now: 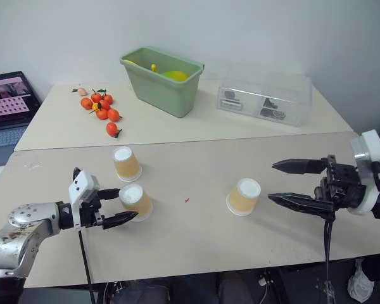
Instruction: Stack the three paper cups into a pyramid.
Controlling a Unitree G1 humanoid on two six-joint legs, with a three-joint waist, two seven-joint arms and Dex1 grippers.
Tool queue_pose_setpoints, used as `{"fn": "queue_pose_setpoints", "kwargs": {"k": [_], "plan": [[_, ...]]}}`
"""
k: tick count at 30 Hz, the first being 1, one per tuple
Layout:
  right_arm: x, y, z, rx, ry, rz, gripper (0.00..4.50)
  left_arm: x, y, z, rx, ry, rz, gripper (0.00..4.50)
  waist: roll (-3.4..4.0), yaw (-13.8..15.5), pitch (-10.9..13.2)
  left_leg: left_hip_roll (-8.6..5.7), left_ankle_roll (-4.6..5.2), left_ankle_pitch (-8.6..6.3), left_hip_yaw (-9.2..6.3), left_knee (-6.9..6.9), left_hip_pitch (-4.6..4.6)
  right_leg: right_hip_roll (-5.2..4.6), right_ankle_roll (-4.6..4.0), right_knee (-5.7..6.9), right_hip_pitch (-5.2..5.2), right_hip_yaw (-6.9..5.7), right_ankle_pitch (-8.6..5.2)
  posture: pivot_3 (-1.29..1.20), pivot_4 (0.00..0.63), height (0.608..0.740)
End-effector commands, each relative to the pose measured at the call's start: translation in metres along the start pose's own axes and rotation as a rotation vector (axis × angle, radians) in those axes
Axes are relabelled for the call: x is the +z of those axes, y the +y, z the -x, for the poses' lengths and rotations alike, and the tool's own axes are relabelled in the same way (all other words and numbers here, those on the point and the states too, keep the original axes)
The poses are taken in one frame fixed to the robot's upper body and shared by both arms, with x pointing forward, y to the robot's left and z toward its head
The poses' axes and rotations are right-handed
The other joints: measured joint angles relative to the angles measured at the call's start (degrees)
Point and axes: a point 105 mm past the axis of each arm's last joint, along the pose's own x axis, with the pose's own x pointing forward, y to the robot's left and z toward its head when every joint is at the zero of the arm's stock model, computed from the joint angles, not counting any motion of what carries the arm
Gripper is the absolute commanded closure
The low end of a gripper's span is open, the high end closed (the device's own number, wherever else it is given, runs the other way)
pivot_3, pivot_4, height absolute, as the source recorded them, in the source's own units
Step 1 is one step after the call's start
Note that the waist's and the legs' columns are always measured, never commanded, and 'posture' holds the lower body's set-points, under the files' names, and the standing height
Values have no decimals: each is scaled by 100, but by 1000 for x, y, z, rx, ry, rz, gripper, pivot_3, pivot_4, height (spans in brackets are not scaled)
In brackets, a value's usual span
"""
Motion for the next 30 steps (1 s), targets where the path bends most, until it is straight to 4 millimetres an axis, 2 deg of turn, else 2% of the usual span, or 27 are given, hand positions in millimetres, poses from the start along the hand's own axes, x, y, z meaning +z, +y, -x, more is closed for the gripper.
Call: {"fn": "queue_pose_setpoints", "kwargs": {"k": [1, 7, 13, 16, 20, 24, 27, 30], "plan": [[6, 3, 0, -1, -16, 41, 0, 14, 3, -8, 8, -42, -50, 40, 0, 6, 0, 0, 0, 0, 0, 0, 0, 0, 0, 0, 1, 0, 0, 0, 150, 738], [7, 5, -1, 3, -12, 48, 0, 23, 2, -16, -9, -77, -50, 40, -1, 0, 1, 0, 0, 0, 0, 0, -1, 0, -1, -1, 0, 0, 0, 0, 150, 738], [6, 7, -2, 7, -12, 48, 0, 23, 0, -20, -50, -90, -27, 40, -2, 4, 1, -1, 0, 0, 0, 0, 0, 0, 0, 0, 0, 0, 0, 0, 150, 738], [4, 7, -1, -2, -8, 48, 0, 22, -1, -20, -73, -97, -7, 730, -2, 4, 1, -1, 0, 0, 0, 0, -1, 0, 0, -1, 0, 0, 0, 0, 150, 738], [5, 5, 1, -13, -11, 50, 0, 22, 0, -20, -61, -111, 7, 1916, -2, 4, 1, -1, 0, 0, 0, 0, 0, 0, 0, 0, 0, 1, 0, 0, 150, 738], [6, 4, 3, -17, -15, 50, 0, 21, 2, -23, -51, -99, 5, 1926, -1, 9, 1, -1, 0, 0, 0, 0, 1, 0, 0, 0, 2, 0, 0, 0, 150, 738], [4, 3, 2, -18, -13, 48, 0, 25, 5, -35, -20, -93, -33, 1926, -2, 17, 1, -1, 0, 0, 0, 1, 1, 0, 0, 0, 2, 0, 0, 0, 150, 738], [4, 4, 2, -14, -11, 49, 0, 35, -2, -48, -73, -119, -65, 1926, -2, 41, 1, -3, 0, 0, 0, 2, 1, 0, 0, 0, 5, 0, 0, 0, 150, 738]]}}
